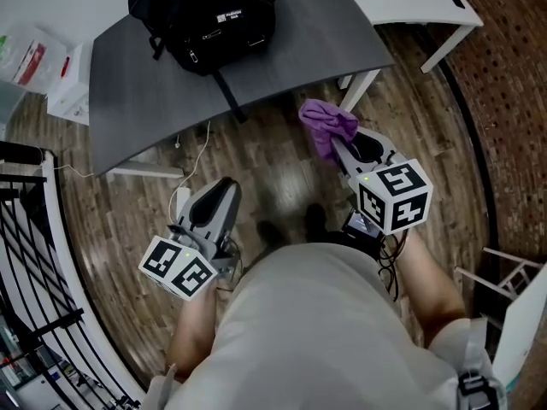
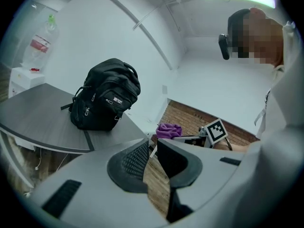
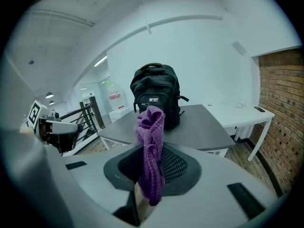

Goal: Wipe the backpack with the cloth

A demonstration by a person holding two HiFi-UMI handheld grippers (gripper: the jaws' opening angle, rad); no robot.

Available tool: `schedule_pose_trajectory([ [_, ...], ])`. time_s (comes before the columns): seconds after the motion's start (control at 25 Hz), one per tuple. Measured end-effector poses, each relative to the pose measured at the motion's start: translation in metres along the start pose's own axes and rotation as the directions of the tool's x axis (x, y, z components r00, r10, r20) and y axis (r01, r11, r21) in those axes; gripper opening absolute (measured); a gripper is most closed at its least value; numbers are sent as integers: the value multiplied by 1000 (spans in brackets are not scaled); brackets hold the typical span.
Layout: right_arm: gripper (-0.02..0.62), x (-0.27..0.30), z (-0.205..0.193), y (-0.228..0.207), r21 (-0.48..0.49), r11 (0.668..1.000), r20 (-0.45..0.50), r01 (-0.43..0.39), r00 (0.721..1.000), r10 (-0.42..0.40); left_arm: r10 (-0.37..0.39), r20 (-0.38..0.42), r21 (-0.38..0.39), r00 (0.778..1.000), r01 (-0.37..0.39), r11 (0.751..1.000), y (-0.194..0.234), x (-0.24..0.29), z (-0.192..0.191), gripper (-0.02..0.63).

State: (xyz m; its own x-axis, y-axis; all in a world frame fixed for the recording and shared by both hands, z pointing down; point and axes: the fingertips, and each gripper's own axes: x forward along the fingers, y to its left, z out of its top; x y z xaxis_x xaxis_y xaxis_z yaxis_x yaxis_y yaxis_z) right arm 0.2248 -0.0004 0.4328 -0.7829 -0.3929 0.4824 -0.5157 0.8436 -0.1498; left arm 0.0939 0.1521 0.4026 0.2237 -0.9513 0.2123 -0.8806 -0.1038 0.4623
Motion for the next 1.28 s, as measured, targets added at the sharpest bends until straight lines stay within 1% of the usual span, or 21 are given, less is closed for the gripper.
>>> schedule_pose_trajectory([
  [0.16, 78, -7, -1, 2, 30, 999, 14, -21, 1000, 21, 1, 3, 6, 1000, -1, 1000, -7, 0, -1, 57],
  [0.52, 75, -15, 7, 14, 1, 999, 41, -33, 999, 33, -21, -9, 12, 1000, 22, 1000, -15, 1, -3, 57],
  [0.76, 74, -22, 14, 15, -26, 1000, 61, -17, 998, 19, -34, -18, 11, 999, 34, 999, -14, -2, -7, 57],
  [1.04, 72, -28, 16, 6, -29, 1000, 64, 5, 998, -4, -43, -32, 10, 999, 43, 999, -15, 0, -9, 57],
  [1.28, 72, -29, 18, 6, -39, 999, 73, 7, 997, -4, -46, -33, 14, 998, 46, 999, -16, -1, -10, 57],
])
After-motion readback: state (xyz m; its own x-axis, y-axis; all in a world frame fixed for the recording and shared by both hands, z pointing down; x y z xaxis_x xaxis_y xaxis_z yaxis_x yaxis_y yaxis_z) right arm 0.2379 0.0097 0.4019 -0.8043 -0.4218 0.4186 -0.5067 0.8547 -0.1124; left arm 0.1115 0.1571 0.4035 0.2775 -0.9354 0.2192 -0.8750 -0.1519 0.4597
